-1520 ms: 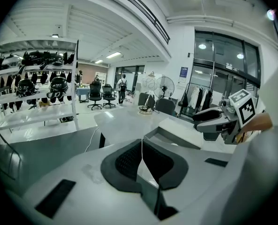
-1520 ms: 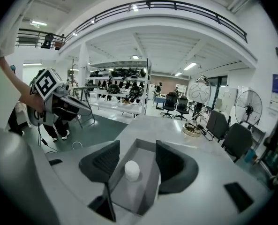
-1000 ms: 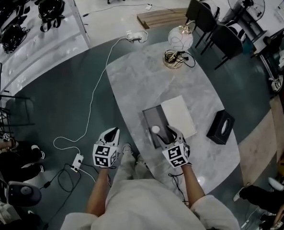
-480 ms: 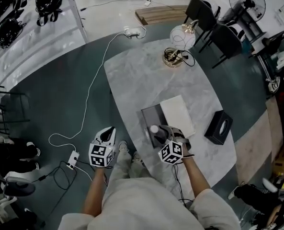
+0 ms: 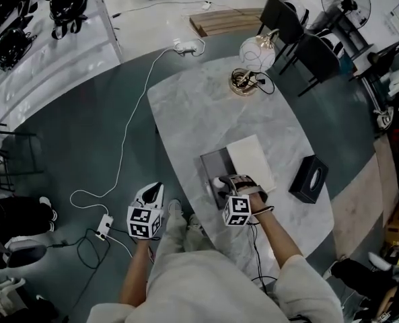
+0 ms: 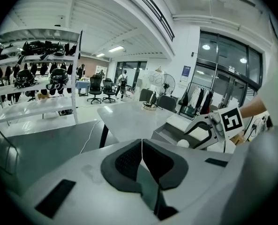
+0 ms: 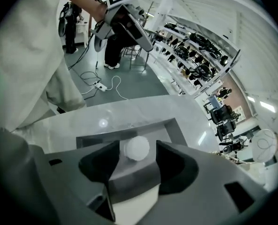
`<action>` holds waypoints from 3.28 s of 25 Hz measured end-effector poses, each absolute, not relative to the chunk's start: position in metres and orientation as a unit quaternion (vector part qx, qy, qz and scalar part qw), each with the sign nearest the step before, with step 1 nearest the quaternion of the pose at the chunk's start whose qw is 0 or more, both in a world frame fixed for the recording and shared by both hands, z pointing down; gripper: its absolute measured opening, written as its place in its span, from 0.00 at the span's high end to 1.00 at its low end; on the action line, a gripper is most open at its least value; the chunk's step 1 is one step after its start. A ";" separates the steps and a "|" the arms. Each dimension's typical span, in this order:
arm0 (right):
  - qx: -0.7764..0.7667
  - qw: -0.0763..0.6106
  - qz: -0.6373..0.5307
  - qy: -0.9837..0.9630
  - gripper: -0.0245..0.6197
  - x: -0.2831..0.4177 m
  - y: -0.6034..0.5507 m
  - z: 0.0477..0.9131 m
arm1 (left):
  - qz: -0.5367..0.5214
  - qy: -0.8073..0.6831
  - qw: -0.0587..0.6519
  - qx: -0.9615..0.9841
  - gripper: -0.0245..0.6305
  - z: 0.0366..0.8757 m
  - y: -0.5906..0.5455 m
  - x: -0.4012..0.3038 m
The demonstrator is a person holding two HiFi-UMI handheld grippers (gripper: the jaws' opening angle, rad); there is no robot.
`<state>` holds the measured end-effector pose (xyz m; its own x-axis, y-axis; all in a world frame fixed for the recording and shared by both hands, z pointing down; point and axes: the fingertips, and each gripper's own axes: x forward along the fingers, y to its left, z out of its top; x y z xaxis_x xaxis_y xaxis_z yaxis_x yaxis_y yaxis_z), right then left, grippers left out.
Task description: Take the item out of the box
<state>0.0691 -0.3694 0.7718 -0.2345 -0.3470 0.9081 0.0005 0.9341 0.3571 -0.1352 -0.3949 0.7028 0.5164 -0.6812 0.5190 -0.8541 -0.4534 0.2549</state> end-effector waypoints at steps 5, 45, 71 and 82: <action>0.089 0.628 -0.145 -0.759 0.58 0.069 -0.375 0.786 | 0.174 -0.468 0.250 0.830 0.94 0.702 -0.392 -0.141; 0.069 0.668 -0.121 -0.731 0.67 0.067 -0.379 0.820 | 0.165 -0.485 0.250 0.821 0.94 0.696 -0.375 -0.152; 0.242 0.580 -0.147 -0.763 0.68 0.081 -0.353 0.727 | 0.168 -0.441 0.193 0.860 0.94 0.657 -0.369 -0.098; 0.353 0.470 -0.082 -0.805 0.68 0.080 -0.360 0.679 | 0.160 -0.445 0.165 0.865 0.94 0.635 -0.372 -0.090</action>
<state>0.0802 -0.3597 0.6793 -0.3082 -0.6450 0.6993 -0.4909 0.7375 0.4638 -0.0904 -0.3718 0.6351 0.5522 -0.7175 0.4245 -0.8234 -0.5492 0.1429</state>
